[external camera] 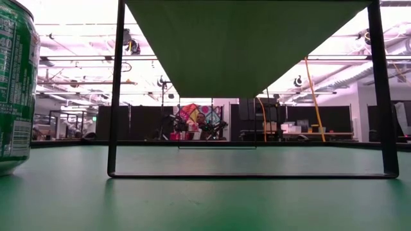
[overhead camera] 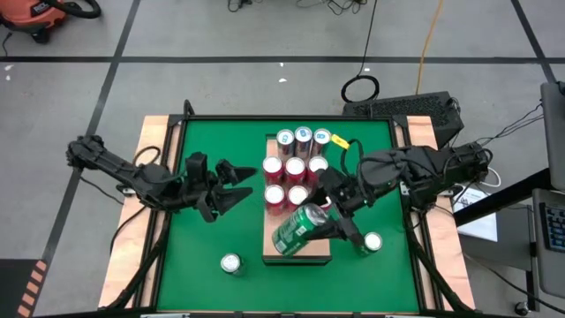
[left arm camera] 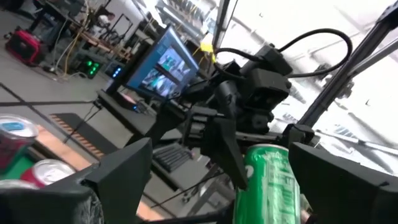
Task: Place canned beverage on shelf
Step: Put the green soda can on the shelf
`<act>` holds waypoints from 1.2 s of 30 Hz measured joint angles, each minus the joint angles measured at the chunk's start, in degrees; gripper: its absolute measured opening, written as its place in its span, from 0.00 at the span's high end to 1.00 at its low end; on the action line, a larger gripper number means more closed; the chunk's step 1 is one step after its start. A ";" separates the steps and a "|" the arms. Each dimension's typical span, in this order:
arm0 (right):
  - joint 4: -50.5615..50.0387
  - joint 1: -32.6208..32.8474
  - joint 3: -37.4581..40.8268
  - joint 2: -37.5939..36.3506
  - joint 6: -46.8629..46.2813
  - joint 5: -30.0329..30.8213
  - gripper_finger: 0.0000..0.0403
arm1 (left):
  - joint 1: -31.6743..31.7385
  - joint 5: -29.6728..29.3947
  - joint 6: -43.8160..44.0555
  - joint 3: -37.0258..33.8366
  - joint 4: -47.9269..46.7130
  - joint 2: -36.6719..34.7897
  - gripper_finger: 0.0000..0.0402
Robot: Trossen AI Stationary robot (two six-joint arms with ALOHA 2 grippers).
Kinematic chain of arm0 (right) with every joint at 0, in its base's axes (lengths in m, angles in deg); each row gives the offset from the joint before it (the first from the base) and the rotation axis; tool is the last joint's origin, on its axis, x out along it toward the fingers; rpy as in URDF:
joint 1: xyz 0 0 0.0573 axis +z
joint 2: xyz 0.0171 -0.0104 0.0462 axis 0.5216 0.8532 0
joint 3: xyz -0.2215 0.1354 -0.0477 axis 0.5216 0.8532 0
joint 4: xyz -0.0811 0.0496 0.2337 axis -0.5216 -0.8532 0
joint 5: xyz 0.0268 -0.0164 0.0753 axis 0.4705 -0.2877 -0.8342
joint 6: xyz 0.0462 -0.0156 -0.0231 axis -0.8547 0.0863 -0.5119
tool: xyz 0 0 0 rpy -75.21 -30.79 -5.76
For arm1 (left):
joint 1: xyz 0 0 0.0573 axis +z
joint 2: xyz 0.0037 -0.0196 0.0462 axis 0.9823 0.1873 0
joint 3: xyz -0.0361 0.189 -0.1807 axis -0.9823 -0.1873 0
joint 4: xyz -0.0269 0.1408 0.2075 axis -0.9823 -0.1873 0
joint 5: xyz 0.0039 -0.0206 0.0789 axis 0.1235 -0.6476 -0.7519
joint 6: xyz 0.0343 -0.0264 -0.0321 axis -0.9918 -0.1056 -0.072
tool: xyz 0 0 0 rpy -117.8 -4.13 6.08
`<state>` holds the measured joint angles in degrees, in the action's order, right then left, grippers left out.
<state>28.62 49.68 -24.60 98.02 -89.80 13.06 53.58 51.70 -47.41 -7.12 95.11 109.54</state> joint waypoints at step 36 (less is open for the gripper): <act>-6.83 4.87 -0.13 7.81 0.49 17.74 0.25 | -0.77 0.46 10.68 -0.09 -24.79 -6.14 0.05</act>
<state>21.79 54.55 -24.73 105.84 -89.31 30.79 52.81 52.16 -36.73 -7.21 70.32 103.41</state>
